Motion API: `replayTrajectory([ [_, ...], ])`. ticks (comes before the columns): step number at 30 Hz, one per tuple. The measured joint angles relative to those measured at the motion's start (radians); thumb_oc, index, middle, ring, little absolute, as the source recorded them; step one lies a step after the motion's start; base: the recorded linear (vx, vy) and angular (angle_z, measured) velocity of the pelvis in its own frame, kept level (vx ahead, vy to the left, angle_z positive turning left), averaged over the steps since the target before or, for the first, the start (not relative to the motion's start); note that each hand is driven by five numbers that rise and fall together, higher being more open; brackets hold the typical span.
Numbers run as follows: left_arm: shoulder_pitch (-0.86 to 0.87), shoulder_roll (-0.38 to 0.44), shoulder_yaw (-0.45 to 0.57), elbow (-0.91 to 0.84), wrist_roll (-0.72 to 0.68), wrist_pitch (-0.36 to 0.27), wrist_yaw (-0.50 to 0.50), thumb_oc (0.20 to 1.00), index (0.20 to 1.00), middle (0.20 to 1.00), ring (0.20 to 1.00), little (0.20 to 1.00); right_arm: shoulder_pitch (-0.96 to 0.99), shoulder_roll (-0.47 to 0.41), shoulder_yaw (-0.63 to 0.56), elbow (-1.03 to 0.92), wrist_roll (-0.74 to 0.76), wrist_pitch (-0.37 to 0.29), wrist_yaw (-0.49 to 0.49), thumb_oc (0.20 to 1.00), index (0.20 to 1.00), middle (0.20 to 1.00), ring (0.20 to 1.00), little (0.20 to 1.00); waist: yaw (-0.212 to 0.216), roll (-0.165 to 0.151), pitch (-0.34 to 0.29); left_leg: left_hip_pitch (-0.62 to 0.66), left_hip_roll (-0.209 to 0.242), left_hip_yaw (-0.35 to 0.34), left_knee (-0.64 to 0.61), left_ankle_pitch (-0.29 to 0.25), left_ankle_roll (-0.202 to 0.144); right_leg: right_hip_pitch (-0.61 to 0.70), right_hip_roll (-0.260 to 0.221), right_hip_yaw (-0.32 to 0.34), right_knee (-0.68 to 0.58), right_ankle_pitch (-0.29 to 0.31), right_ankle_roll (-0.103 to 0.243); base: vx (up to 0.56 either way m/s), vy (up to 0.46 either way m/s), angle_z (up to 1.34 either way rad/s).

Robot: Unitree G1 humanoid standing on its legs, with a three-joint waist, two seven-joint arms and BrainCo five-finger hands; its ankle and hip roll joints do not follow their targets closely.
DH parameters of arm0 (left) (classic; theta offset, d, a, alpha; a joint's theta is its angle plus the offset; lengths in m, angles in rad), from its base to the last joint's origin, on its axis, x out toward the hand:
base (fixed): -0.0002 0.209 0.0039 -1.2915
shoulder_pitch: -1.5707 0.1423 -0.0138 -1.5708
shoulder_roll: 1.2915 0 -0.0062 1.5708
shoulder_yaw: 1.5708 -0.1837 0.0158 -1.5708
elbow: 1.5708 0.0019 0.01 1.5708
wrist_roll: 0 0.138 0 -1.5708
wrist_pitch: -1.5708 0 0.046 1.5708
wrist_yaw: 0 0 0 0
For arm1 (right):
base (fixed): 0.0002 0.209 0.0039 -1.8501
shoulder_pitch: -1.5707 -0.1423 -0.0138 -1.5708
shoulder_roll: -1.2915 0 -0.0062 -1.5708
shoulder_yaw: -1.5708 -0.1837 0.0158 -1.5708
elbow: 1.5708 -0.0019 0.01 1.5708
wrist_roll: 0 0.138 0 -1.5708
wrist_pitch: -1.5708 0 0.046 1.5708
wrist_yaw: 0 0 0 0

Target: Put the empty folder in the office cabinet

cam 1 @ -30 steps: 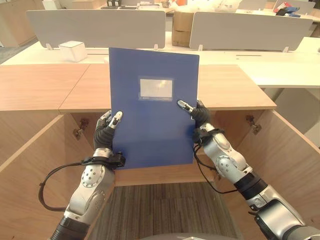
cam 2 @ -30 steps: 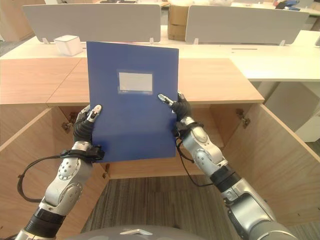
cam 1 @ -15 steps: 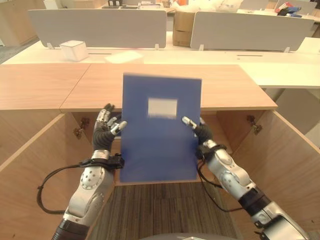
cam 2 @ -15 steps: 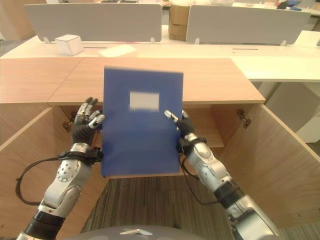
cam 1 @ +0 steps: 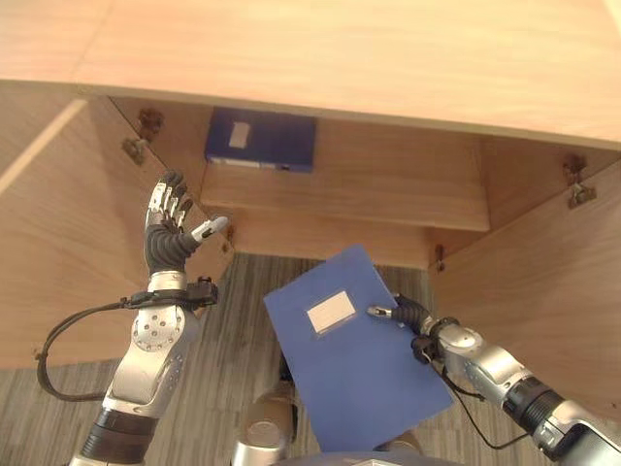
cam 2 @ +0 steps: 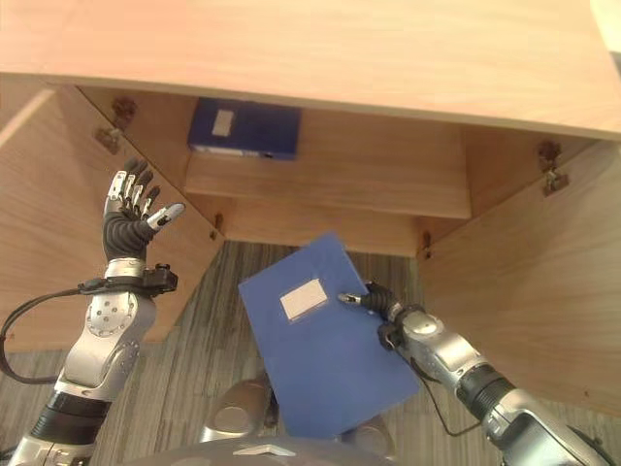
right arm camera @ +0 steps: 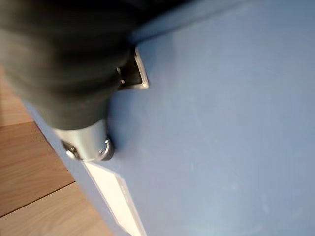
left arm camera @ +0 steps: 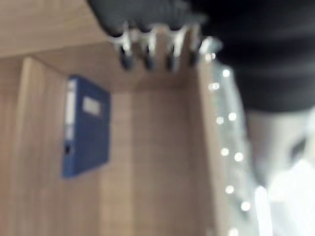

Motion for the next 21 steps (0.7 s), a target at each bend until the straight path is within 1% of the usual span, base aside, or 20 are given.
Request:
replayTrajectory([
  [1,0.000,0.000,0.000,0.024,0.011,0.000,0.007,1.000,1.000,1.000,1.000,1.000,-0.007,0.007,-0.007,0.003,0.001,-0.008,-0.009,0.200,0.200,0.200,0.200,0.200,-0.001,0.000,0.011,-0.009,0.001,0.001,0.002,0.001,0.000,-0.009,0.001,0.000,0.002,0.003,-0.001,-0.07,-0.017,-0.08],
  [3,0.005,-0.014,0.000,0.116,0.046,-0.006,0.017,1.000,1.000,1.000,1.000,1.000,-0.025,0.048,-0.054,0.026,-0.001,-0.033,-0.036,0.200,0.200,0.200,0.200,0.200,-0.004,0.002,0.045,-0.037,0.004,0.005,0.007,0.003,0.002,-0.036,0.004,0.003,0.002,0.019,-0.007,-0.04,-0.008,-0.07],
  [4,0.021,-0.027,-0.007,0.209,0.057,0.000,0.026,1.000,1.000,1.000,1.000,1.000,-0.044,0.088,-0.086,0.060,0.002,-0.049,-0.067,0.200,0.200,0.200,0.200,0.200,-0.011,0.006,0.063,-0.060,0.005,0.006,0.011,0.006,0.005,-0.057,0.005,0.002,0.002,0.023,-0.011,-0.05,-0.008,-0.03],
  [5,0.014,-0.047,-0.007,0.286,0.069,0.012,0.032,1.000,1.000,1.000,1.000,1.000,-0.064,0.110,-0.109,0.083,0.002,-0.057,-0.096,0.200,0.200,0.200,0.200,0.200,-0.015,0.010,0.070,-0.075,0.005,0.006,0.011,0.009,0.006,-0.074,0.005,0.002,0.003,0.027,-0.012,-0.05,-0.012,-0.02],
  [6,0.014,-0.061,-0.016,0.361,0.076,0.025,0.045,1.000,1.000,1.000,1.000,1.000,-0.094,0.122,-0.124,0.097,0.004,-0.074,-0.127,0.200,0.200,0.200,0.200,0.200,-0.019,0.014,0.093,-0.090,0.005,0.007,0.013,0.016,0.006,-0.088,0.005,0.001,0.003,0.030,-0.014,-0.05,-0.012,0.01],
  [7,-0.007,-0.073,-0.034,0.452,0.096,0.014,0.050,1.000,1.000,1.000,1.000,1.000,-0.114,0.137,-0.153,0.135,0.004,-0.090,-0.138,0.200,0.200,0.200,0.200,0.200,-0.017,0.020,0.097,-0.104,0.004,0.004,0.013,0.016,0.006,-0.100,0.004,0.001,0.002,0.030,-0.014,-0.05,-0.010,0.03],
  [8,-0.030,-0.087,-0.041,0.547,0.108,0.054,0.057,1.000,1.000,1.000,1.000,1.000,-0.167,0.156,-0.175,0.162,0.005,-0.103,-0.194,0.200,0.200,0.200,0.200,0.200,-0.018,0.024,0.116,-0.127,0.004,0.005,0.012,0.021,0.008,-0.124,0.005,0.000,0.003,0.035,-0.019,-0.04,-0.002,0.03],
  [9,-0.030,-0.088,-0.051,0.587,0.121,0.054,0.058,1.000,1.000,1.000,1.000,1.000,-0.194,0.159,-0.180,0.163,0.005,-0.111,-0.213,0.200,0.200,0.200,0.200,0.200,-0.016,0.027,0.133,-0.134,0.004,0.006,0.010,0.024,0.006,-0.132,0.005,-0.001,0.003,0.037,-0.021,-0.05,0.005,0.00],
  [10,-0.046,-0.084,-0.097,0.716,0.170,0.047,0.059,1.000,1.000,1.000,1.000,1.000,-0.239,0.165,-0.190,0.179,0.009,-0.130,-0.231,0.200,0.200,0.200,0.200,0.200,-0.016,0.035,0.140,-0.160,0.004,0.005,0.013,0.025,0.006,-0.157,0.004,0.001,0.003,0.041,-0.023,0.00,0.000,0.00],
  [11,-0.053,-0.086,-0.122,0.759,0.189,0.068,0.053,1.000,1.000,1.000,1.000,1.000,-0.273,0.166,-0.197,0.191,0.018,-0.140,-0.244,0.200,0.200,0.200,0.200,0.200,-0.016,0.040,0.149,-0.171,0.004,0.006,0.013,0.026,0.006,-0.168,0.004,0.000,0.003,0.043,-0.025,-0.03,0.038,-0.02],
  [12,-0.047,-0.091,-0.165,0.844,0.225,0.075,0.051,1.000,1.000,1.000,1.000,1.000,-0.337,0.166,-0.200,0.220,0.054,-0.155,-0.266,0.200,0.200,0.200,0.200,0.200,-0.013,0.046,0.152,-0.197,0.003,0.010,0.013,0.028,0.006,-0.197,0.004,0.004,0.003,0.048,-0.026,-0.01,0.037,-0.05],
  [13,-0.049,-0.093,-0.187,0.878,0.239,0.083,0.046,1.000,1.000,1.000,1.000,1.000,-0.366,0.165,-0.205,0.236,0.070,-0.164,-0.275,0.200,0.200,0.200,0.200,0.200,-0.011,0.051,0.160,-0.202,0.002,0.011,0.012,0.030,0.006,-0.203,0.004,0.005,0.003,0.050,-0.027,-0.01,0.030,-0.06],
  [15,-0.049,-0.118,-0.209,0.988,0.270,0.091,0.043,1.000,1.000,1.000,1.000,1.000,-0.437,0.161,-0.221,0.276,0.111,-0.191,-0.302,0.200,0.200,0.200,0.200,0.200,-0.003,0.060,0.174,-0.219,0.002,0.018,0.012,0.030,0.007,-0.222,0.004,0.010,0.003,0.054,-0.030,0.01,0.026,-0.08],
  [16,-0.050,-0.132,-0.223,1.066,0.287,0.101,0.041,1.000,1.000,1.000,1.000,1.000,-0.468,0.158,-0.246,0.282,0.126,-0.198,-0.328,0.200,0.200,0.200,0.200,0.200,0.006,0.060,0.174,-0.230,0.002,0.023,0.011,0.030,0.007,-0.236,0.005,0.017,0.003,0.056,-0.030,0.03,0.030,-0.10],
  [18,-0.055,-0.141,-0.236,1.162,0.323,0.102,0.041,1.000,1.000,1.000,1.000,1.000,-0.508,0.151,-0.248,0.311,0.152,-0.211,-0.340,0.200,0.200,0.200,0.200,0.200,0.006,0.060,0.174,-0.234,0.002,0.030,0.009,0.030,0.007,-0.243,0.005,0.025,0.003,0.057,-0.029,0.03,0.027,-0.10],
  [20,-0.055,-0.149,-0.250,1.209,0.352,0.108,0.035,1.000,1.000,1.000,1.000,1.000,-0.525,0.147,-0.251,0.312,0.161,-0.215,-0.351,0.200,0.200,0.200,0.200,0.200,0.004,0.060,0.174,-0.234,0.000,0.035,0.004,0.030,0.007,-0.248,0.005,0.029,0.003,0.058,-0.027,0.03,0.018,-0.10],
  [21,-0.051,-0.152,-0.250,1.208,0.366,0.120,0.025,1.000,1.000,1.000,1.000,1.000,-0.525,0.146,-0.253,0.309,0.161,-0.217,-0.352,0.200,0.200,0.200,0.200,0.200,0.002,0.060,0.174,-0.234,-0.001,0.036,0.003,0.030,0.007,-0.249,0.004,0.030,0.003,0.058,-0.027,0.05,0.021,-0.06],
])
